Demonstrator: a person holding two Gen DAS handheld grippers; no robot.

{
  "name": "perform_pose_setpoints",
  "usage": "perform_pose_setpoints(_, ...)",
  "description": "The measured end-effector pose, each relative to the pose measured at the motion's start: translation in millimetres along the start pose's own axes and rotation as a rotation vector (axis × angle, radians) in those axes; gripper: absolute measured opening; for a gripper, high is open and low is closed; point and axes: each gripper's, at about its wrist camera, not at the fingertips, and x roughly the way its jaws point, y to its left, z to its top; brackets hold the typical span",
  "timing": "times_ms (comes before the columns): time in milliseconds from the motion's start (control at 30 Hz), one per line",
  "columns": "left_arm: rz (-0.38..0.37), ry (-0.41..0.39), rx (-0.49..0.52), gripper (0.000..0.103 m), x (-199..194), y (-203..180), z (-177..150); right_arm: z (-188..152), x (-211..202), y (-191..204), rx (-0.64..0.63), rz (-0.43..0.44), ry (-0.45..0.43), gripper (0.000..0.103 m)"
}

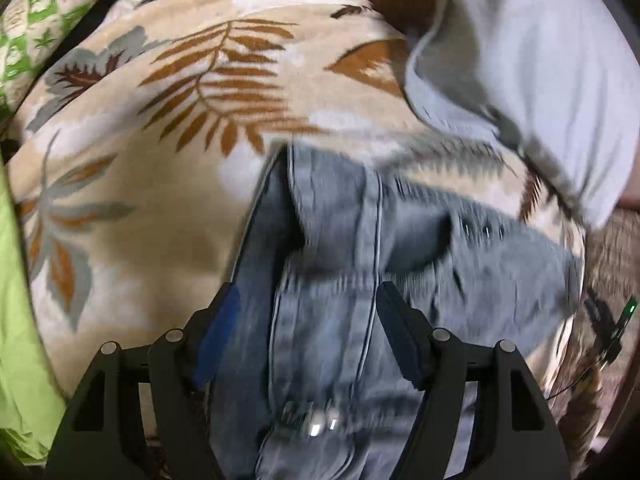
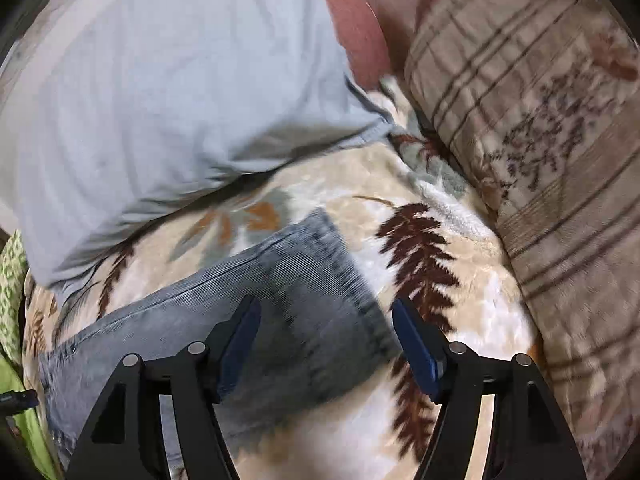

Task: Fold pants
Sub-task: 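Grasp the waistband with the left tool while the right tool grips the leg hem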

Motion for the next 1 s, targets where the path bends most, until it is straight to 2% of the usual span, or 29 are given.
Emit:
perform_pose_setpoints(167,-0.034,-0.055,-0.087,0.070,-8.6,12.5,35.1,17.3,29.9,-2.0,-0.020,0.041,-0.003,0.070)
perform_pose_setpoints(267,-0.052,-0.044,-0.124,0.070,-3.5,17.9,49.5,21.5,47.1,2.9,-0.044,0.084,0.022,0.070)
perform_pose_setpoints(467,-0.070,0.024,-0.082,0.070,27.7,4.6,55.9,24.5,63.7,24.4,-0.129,0.070,0.042,0.072)
perform_pose_setpoints(567,-0.044,0.007,-0.030,0.077,30.0,-4.9,51.3,24.2,66.2,29.1,-0.147,0.057,0.042,0.072)
perform_pose_setpoints(633,-0.046,0.003,-0.010,0.078,29.8,-8.9,49.0,21.7,65.6,31.7,-0.171,0.038,0.039,0.069)
perform_pose_setpoints(667,-0.051,0.000,-0.002,0.078,28.9,-10.4,47.7,20.6,64.3,31.2,-0.182,0.024,0.037,0.061)
perform_pose_setpoints(700,-0.053,-0.005,0.005,0.078,27.6,-11.5,46.1,18.6,62.5,31.7,-0.198,-0.008,0.032,0.048)
perform_pose_setpoints(733,-0.061,-0.012,0.012,0.077,26.2,-12.2,44.6,17.7,61.4,31.7,-0.206,-0.032,0.031,0.040)
perform_pose_setpoints(767,-0.066,-0.020,0.024,0.072,24.7,-14.3,42.4,16.9,59.2,30.2,-0.206,-0.045,0.029,0.025)
perform_pose_setpoints(800,-0.056,-0.026,0.037,0.051,23.8,-16.4,40.8,16.5,56.0,27.5,-0.197,-0.043,0.027,0.012)
perform_pose_setpoints(833,-0.027,-0.025,0.057,0.028,24.6,-20.0,38.3,15.9,52.8,25.4,-0.190,-0.030,0.027,0.012)
perform_pose_setpoints(900,0.013,-0.013,0.079,0.014,28.3,-23.9,33.1,12.8,45.2,26.2,-0.200,-0.028,0.016,0.012)
perform_pose_setpoints(933,0.050,-0.033,0.089,0.007,26.9,-25.6,29.9,10.2,41.9,28.6,-0.212,-0.035,0.013,0.012)
perform_pose_setpoints(1000,0.098,-0.063,0.106,0.003,23.0,-28.7,23.7,6.0,32.4,27.4,-0.224,-0.047,-0.002,0.012)
